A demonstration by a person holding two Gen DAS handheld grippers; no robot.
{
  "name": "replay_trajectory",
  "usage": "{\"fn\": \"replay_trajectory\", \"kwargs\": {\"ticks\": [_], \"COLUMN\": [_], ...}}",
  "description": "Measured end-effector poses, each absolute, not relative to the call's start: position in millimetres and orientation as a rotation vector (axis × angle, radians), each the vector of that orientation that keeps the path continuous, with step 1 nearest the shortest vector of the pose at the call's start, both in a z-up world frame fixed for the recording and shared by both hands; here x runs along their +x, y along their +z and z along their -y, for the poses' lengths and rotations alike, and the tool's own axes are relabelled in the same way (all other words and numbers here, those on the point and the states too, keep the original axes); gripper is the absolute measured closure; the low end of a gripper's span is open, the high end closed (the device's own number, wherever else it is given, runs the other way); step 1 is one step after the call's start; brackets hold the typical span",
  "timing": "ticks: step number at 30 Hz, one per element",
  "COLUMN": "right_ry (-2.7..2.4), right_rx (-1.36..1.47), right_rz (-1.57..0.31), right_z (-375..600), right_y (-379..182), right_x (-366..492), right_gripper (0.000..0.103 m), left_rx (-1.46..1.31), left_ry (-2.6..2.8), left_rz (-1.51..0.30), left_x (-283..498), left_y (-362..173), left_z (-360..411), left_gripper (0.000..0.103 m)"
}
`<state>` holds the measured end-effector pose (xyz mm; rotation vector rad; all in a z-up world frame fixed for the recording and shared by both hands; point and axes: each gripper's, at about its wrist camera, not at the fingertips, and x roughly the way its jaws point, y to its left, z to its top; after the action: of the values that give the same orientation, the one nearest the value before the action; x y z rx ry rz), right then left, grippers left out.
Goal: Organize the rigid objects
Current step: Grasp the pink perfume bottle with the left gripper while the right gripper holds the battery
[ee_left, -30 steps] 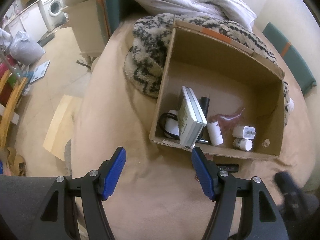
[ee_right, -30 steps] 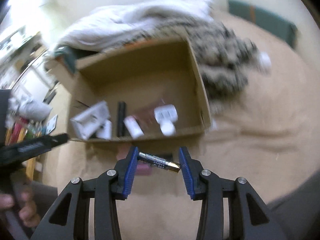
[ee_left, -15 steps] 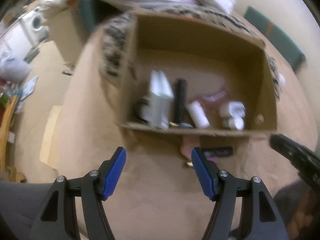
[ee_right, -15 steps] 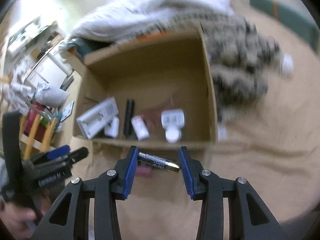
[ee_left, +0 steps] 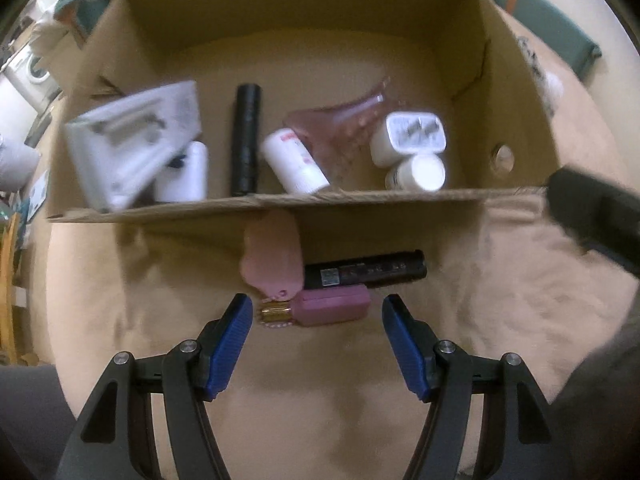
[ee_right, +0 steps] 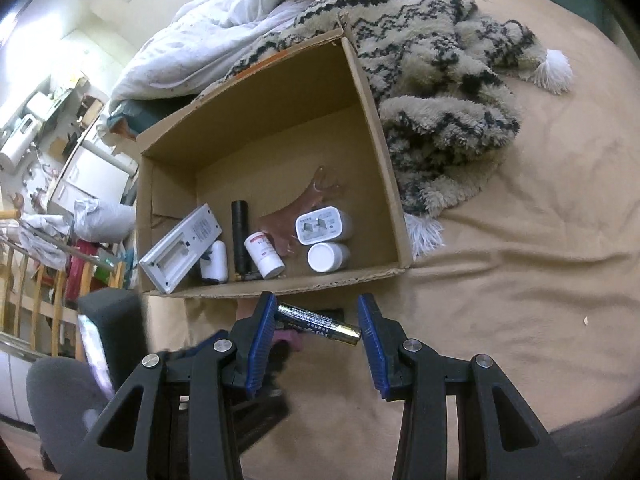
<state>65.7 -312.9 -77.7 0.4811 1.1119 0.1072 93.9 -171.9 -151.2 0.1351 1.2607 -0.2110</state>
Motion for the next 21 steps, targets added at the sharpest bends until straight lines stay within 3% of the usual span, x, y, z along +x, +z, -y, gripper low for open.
{"fn": "replay_trajectory", "kwargs": {"ticks": [3,6,9,10,11,13,21], "right_ry": [0.108,0.103,0.104,0.106,0.108,0.108,0.1], "right_rx": [0.488,0.501,0.506,0.505,0.503,0.498,0.508], "right_rz": [-1.102,-1.097,-1.096,-1.095,-1.095,-1.096,-1.1], "right_z": [314.7,318.3,319.1,318.4,318.5,317.6,317.0], "right_y": [-75.4,-75.0,-74.8,-74.5,-74.1,-74.1,-75.3], "right_x": [65.8,66.0,66.8,66.7,66.7,66.5,64.5], "right_gripper": [0.059,0.059,0.059,0.059,0.059,0.059,0.059], "left_rx": [0.17,0.161,0.157,0.157,0.153,0.16,0.109], "left_ry": [-0.198,-0.207,-0.22,-0.223,-0.232,-0.25,-0.267], "left_rz": [-1.253,-1.268,-1.269,-1.264,-1.257,-1.248,-1.266], "left_x": [98.0,103.3,104.3,103.8,102.9,100.1,99.7], "left_y": [-157.4,-160.3,-157.6,-155.6,-152.7,-144.4,-135.9], "left_z": [179.2,180.3,179.4,178.4,177.1,177.1,145.2], "left_gripper": [0.04,0.066,0.068,0.072,0.086,0.092,0.095]}}
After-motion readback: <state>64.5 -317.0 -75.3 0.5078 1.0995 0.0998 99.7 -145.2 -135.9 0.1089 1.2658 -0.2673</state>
